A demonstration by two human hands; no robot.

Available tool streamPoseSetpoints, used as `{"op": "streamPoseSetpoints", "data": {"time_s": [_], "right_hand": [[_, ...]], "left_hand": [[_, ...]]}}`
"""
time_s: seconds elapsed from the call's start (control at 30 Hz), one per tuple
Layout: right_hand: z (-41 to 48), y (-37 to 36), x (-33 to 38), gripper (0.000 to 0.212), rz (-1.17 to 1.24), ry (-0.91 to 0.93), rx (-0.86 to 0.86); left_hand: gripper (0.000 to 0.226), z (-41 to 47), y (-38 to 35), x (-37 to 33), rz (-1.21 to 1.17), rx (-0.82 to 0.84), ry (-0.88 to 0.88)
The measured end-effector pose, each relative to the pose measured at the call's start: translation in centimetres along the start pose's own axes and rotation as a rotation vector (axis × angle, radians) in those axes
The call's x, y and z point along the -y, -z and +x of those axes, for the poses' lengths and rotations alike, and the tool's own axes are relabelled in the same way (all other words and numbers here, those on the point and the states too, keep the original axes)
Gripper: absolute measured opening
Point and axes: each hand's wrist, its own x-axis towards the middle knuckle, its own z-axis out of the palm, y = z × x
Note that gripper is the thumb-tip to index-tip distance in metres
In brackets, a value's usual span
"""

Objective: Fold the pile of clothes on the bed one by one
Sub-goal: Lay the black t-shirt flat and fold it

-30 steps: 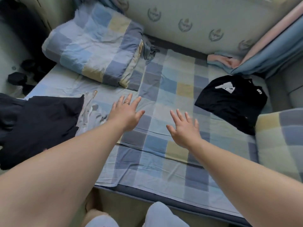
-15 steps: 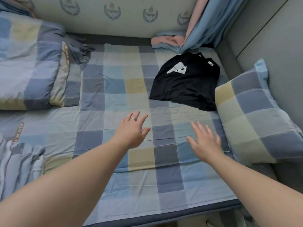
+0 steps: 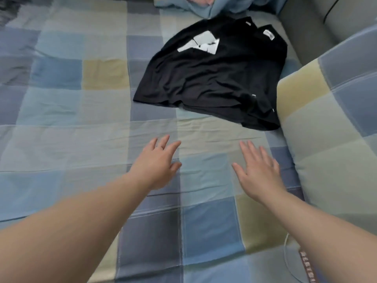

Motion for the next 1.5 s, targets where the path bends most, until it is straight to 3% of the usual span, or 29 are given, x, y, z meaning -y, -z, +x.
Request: {"op": "streamPoseSetpoints", "data": {"time_s": [0.2,0.33,0.43,0.57,0.67,0.73,0.8,0.9,1.03,1.2,1.5], "right_hand": [[12.2,-5.7,-3.3,0.070,-0.173,0.044,-0.121],[19.0,-7.0,-3.5,0.069,-0.293,0.046,-0.273],[22.6,-7.8,-2.8,0.064,-0.221,0.034,-0.350],[25.3,-7.8,-2.4,0.059,-0.015,0.037,-0.428],[26.0,-8.2,-2.5,0.051,0.221,0.035,-0.532],[26.0,-8.1,-2.6,0.049,0.283,0.058,-0.509],[26.0,-7.1,-2.6,0.051,0.222,0.097,-0.371],[24.4,-4.3,-2.8,0.046,0.047,0.075,-0.157],[18.0,-2.4,-1.9,0.043,-0.196,0.094,-0.035],[8.8,2.5,2.2,0.027,0.181,0.162,-0.109],[-9.3,26.0,17.3,0.028,0.625,0.189,-0.244]], "left_hand": [[0.078,12.5,-6.7,-2.0,-0.013,-0.109,0.015],[0.072,17.1,-8.7,-2.0,0.078,-0.359,-0.016],[0.067,21.0,-7.8,-2.4,0.075,-0.529,-0.027],[0.059,25.3,-6.1,-3.0,0.052,-0.621,0.021],[0.038,26.6,-6.1,-2.7,-0.075,-0.688,0.026],[0.032,26.9,-5.8,-2.3,-0.189,-0.675,-0.005],[0.033,26.5,-5.1,-1.9,-0.249,-0.574,-0.013],[0.026,23.5,-4.4,-2.5,-0.304,-0.474,-0.006],[0.021,16.3,-3.2,-3.1,-0.261,-0.342,0.008],[0.034,6.5,2.5,-0.6,-0.394,-0.163,0.042],[0.028,-14.9,26.9,1.1,-0.706,-0.338,-0.033]]}}
